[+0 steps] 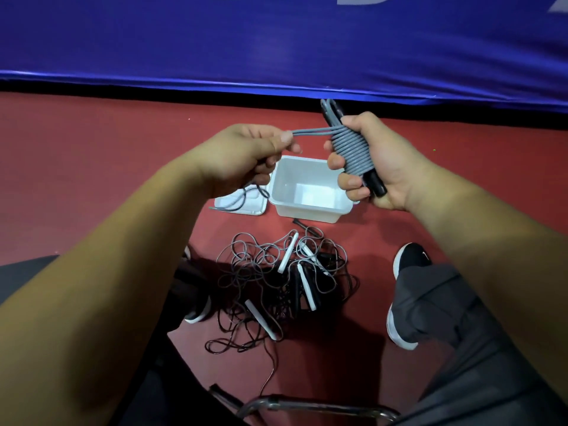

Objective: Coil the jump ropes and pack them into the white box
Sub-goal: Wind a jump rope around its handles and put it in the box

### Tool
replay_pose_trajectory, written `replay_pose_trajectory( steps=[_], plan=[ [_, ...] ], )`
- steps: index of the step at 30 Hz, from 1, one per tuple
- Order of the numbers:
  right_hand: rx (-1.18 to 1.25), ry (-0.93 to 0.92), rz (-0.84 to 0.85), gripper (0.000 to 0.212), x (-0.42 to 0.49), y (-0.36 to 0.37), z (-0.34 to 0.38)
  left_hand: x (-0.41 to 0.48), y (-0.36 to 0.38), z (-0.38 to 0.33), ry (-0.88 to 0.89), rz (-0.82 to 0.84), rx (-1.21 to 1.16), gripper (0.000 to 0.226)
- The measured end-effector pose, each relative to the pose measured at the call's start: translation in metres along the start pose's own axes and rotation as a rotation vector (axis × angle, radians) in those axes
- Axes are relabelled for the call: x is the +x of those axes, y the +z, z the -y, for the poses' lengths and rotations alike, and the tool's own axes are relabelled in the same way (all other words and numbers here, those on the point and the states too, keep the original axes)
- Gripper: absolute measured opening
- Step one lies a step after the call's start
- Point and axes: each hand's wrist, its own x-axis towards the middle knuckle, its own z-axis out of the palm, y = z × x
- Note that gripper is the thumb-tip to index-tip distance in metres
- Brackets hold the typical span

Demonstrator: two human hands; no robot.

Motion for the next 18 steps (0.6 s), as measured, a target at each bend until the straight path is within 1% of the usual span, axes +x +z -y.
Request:
replay_pose_trajectory(
  steps=[2,3,5,8,10,12,14,16,18],
  plan=[
    [0.044,0.001,-0.01,0.043,-0.001,-0.001,0.001,0.0,-0.002,-0.002,0.038,0.004,-0.029,0.033],
    [0.06,-0.001,-0.009,0.043,-0.001,-0.001,0.002,0.0,-0.003,-0.003,0.052,-0.003,-0.003,0.034],
    [0.083,-0.008,0.011,0.042,-0.002,0.0,0.003,-0.003,-0.005,-0.004,0.09,-0.043,0.173,0.031],
    [0.045,-0.004,0.053,0.042,-0.003,0.0,0.003,-0.005,-0.004,-0.002,0.151,-0.11,0.531,0.024],
    [0.0,0.028,0.106,0.042,-0.004,0.0,0.001,-0.003,-0.002,-0.002,0.122,-0.137,0.703,0.024],
    [-0.04,0.069,0.182,0.041,-0.005,0.002,-0.003,0.0,0.0,0.0,0.07,-0.152,0.822,0.022],
    [-0.074,0.095,0.248,0.04,-0.007,0.004,-0.007,0.004,0.003,0.001,0.042,-0.167,0.87,0.021],
    [-0.094,0.128,0.314,0.038,-0.01,0.007,-0.01,0.006,0.007,0.001,0.028,-0.196,0.869,0.022],
    [-0.123,0.171,0.382,0.039,-0.012,0.01,-0.012,0.005,0.01,0.0,0.037,-0.214,0.892,0.033]
  ],
)
